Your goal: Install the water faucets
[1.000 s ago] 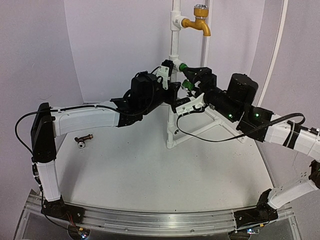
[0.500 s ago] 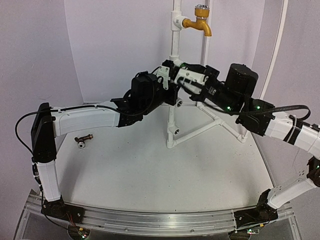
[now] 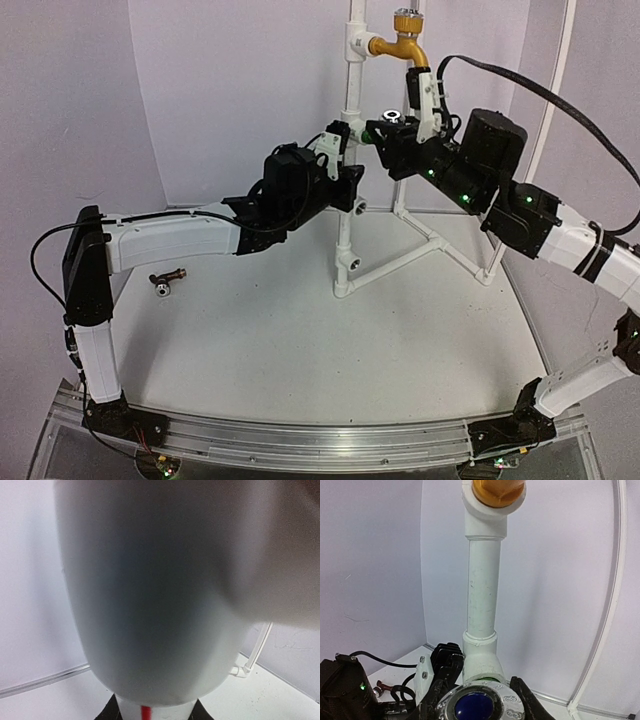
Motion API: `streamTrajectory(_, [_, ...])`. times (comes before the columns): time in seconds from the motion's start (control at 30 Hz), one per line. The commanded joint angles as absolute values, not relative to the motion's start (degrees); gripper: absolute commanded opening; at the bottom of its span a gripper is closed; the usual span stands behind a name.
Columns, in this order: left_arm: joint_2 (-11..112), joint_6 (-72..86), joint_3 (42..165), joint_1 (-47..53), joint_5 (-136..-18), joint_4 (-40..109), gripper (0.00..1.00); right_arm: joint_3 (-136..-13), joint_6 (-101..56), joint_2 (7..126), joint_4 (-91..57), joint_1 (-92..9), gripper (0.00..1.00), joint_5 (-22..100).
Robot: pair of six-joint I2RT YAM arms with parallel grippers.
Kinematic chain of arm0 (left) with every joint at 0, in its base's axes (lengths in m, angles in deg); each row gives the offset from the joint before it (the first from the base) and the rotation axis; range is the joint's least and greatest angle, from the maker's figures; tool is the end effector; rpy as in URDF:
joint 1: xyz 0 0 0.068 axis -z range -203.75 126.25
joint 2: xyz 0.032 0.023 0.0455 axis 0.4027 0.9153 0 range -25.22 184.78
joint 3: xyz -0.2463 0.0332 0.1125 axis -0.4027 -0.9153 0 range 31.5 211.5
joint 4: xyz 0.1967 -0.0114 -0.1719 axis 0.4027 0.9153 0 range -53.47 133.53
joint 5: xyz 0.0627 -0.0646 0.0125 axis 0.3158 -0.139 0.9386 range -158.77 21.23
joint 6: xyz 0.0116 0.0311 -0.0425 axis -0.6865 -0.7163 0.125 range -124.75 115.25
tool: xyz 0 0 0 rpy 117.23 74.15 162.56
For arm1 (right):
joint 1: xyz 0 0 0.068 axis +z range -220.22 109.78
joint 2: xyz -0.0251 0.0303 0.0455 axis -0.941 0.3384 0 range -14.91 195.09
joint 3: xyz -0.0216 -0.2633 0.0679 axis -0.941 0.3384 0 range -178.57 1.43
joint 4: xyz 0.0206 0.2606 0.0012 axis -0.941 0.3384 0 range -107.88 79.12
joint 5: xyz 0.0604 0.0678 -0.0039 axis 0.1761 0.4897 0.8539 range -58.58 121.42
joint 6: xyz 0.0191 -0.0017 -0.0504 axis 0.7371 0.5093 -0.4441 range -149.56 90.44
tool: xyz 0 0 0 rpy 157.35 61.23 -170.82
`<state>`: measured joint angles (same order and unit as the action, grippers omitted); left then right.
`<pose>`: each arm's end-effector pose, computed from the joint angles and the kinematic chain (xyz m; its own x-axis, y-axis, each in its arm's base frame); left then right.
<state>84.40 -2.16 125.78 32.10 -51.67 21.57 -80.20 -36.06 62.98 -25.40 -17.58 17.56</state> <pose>0.2719 -0.3821 0.3545 -0.0319 -0.0297 -0.9990 0.6250 0.7794 -0.0432 0.1958 0.2425 0.4686 0.1888 0.0664 -0.9798 -0.6116 0.7885 -0.0644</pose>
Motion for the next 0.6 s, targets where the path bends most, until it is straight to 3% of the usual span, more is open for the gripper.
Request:
streamTrajectory(0.0, [88.29, 1.5, 123.35, 31.62, -50.66, 35.39, 0.0, -84.72, -9.04, 59.66, -28.04, -17.84, 0.45, 18.63])
streamTrajectory(0.17, [88.11, 1.57, 123.48, 31.63, -50.76, 35.39, 0.0, -80.8, -18.61, 55.49, -27.06, -17.86, 0.94, 25.62])
streamTrajectory(0.2, [88.09, 1.46, 123.51, 31.63, -50.76, 35.39, 0.0, -79.54, -20.72, 54.12, -25.92, -17.88, 0.98, 28.13])
streamTrajectory(0.33, [88.03, 1.24, 123.61, 31.55, -50.81, 35.39, 0.0, -75.36, -23.57, 48.42, -20.02, -17.88, 0.98, 28.54])
streamTrajectory(0.57, [87.13, 2.51, 123.87, 31.55, -51.7, 35.64, 0.02, -63.51, -26.75, 35.5, -16.75, -17.92, 0.98, 14.11])
